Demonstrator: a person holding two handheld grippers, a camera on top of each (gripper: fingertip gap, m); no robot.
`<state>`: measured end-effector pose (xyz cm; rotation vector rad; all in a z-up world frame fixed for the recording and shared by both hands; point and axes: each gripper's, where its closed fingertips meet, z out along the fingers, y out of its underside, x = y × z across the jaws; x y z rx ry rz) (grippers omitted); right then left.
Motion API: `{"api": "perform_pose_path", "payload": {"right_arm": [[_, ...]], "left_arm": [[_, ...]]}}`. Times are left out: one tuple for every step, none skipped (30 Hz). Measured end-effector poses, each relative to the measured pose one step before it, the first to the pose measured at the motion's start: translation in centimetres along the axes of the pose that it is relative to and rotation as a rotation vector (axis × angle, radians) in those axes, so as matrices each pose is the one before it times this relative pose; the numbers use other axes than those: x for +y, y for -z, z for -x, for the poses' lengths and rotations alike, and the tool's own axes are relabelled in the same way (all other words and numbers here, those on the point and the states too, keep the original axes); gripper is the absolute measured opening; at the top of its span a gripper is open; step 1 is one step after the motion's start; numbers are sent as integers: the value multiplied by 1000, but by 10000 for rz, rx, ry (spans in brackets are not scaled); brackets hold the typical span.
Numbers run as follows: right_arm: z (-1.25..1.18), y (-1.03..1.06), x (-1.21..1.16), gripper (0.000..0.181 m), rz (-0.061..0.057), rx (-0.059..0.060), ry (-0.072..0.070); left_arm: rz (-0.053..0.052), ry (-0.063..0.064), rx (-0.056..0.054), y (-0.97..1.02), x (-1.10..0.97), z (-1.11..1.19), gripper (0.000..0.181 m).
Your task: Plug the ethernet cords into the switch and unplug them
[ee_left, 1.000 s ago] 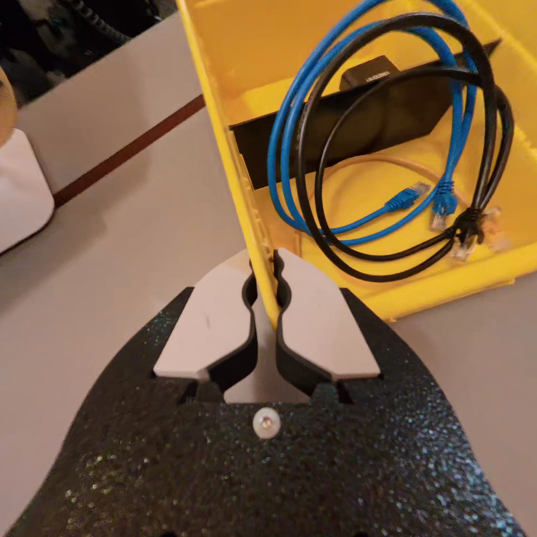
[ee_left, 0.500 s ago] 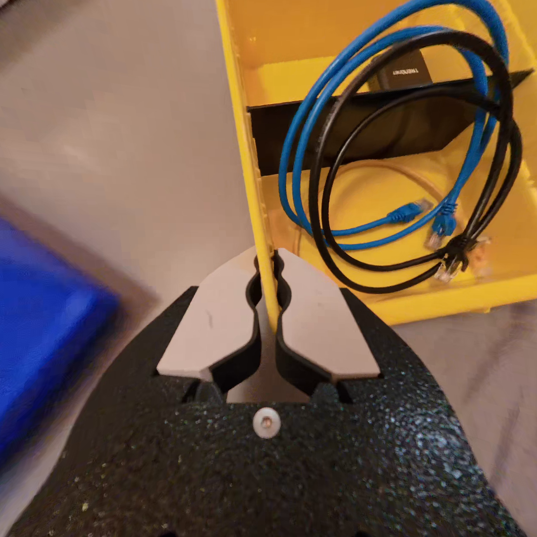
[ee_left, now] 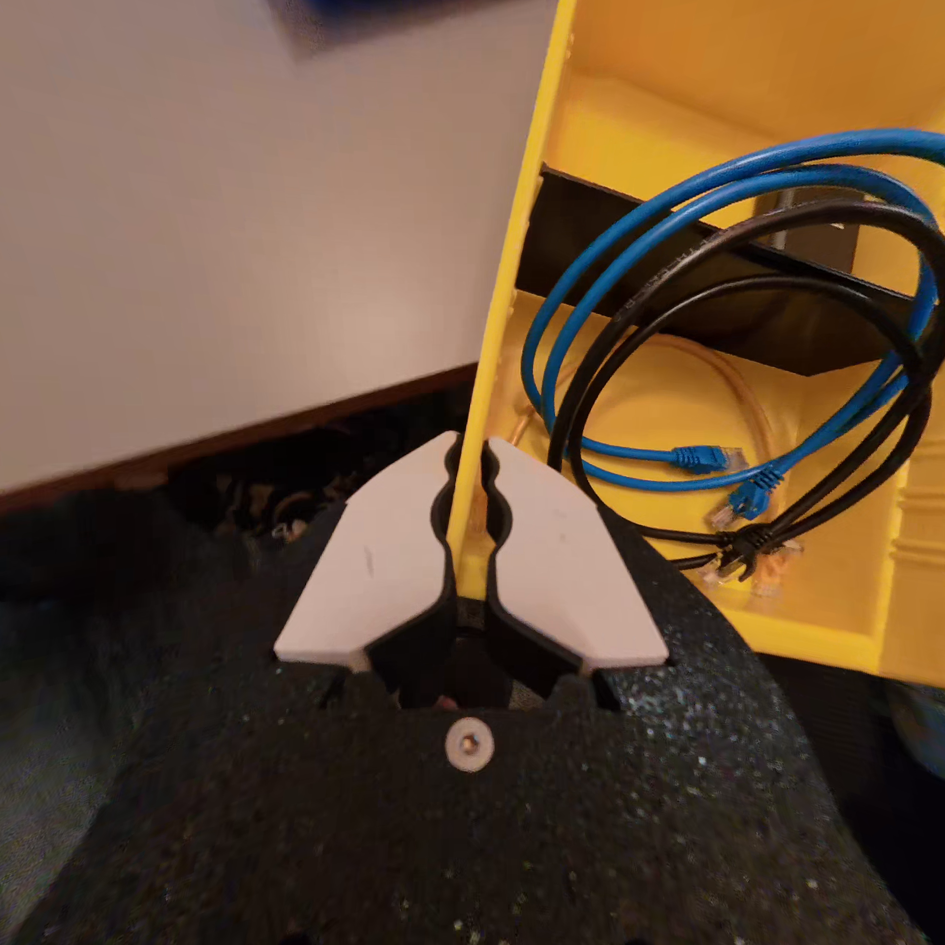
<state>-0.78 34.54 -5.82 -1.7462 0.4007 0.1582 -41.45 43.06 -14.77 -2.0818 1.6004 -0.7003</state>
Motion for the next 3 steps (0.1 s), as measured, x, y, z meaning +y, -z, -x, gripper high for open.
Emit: {"api": "perform_pose_path", "payload": {"right_arm": [[456,-1947,61,103,121,246,210],[275,-1817,164,104,229,329,263],[305,-1730,213,105,248,304,154]], "left_arm": [[-20,487,-289,732,777,988,6],[11,520,-313,682,730,965,7],[-21,484,-310,608,624,930,7]]}}
